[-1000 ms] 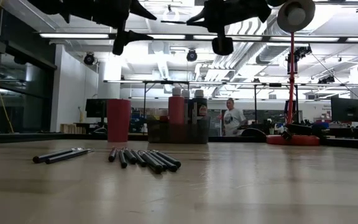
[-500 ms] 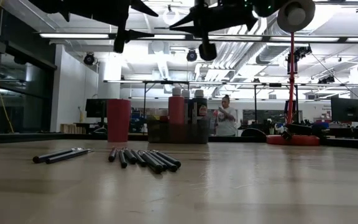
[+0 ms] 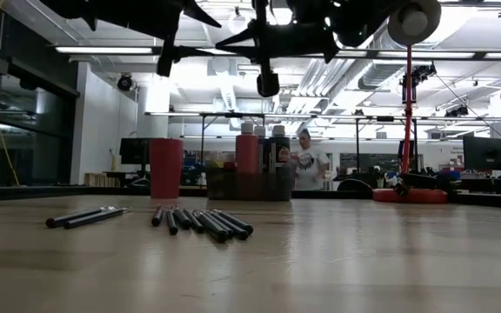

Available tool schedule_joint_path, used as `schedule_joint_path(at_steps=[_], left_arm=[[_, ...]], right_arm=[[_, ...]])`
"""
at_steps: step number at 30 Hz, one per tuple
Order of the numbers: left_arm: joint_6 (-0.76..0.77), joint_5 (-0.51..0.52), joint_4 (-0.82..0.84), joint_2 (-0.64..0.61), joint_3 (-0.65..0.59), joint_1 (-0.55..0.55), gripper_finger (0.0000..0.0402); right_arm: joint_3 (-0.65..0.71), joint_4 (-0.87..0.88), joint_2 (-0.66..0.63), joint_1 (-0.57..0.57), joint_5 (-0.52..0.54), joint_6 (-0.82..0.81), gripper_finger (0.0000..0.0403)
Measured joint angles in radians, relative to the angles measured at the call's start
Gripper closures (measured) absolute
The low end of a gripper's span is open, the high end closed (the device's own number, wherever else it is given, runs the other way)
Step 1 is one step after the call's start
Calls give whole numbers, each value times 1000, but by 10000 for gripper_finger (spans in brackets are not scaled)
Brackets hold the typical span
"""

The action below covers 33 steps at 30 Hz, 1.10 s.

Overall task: Pick & Place Paint Supplies
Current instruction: Put the black paint brush into the pink cup

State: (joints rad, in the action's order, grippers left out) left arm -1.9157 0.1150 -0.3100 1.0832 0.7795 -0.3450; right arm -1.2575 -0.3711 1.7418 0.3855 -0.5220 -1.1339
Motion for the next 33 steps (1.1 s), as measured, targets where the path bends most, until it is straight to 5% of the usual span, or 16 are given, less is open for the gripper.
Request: schedule_joint_path(at_steps=[11,24,33], left_arm=[[-35,0,35,0,0,0,181],[-67,-1,49,0,0,0,385],[-32,4,74,0,0,0,392]], right_arm=[[0,-99,32,0,9,-48,399],[0,-111,32,0,-7,-48,399],[0,-105,32,0,-8,1,393]])
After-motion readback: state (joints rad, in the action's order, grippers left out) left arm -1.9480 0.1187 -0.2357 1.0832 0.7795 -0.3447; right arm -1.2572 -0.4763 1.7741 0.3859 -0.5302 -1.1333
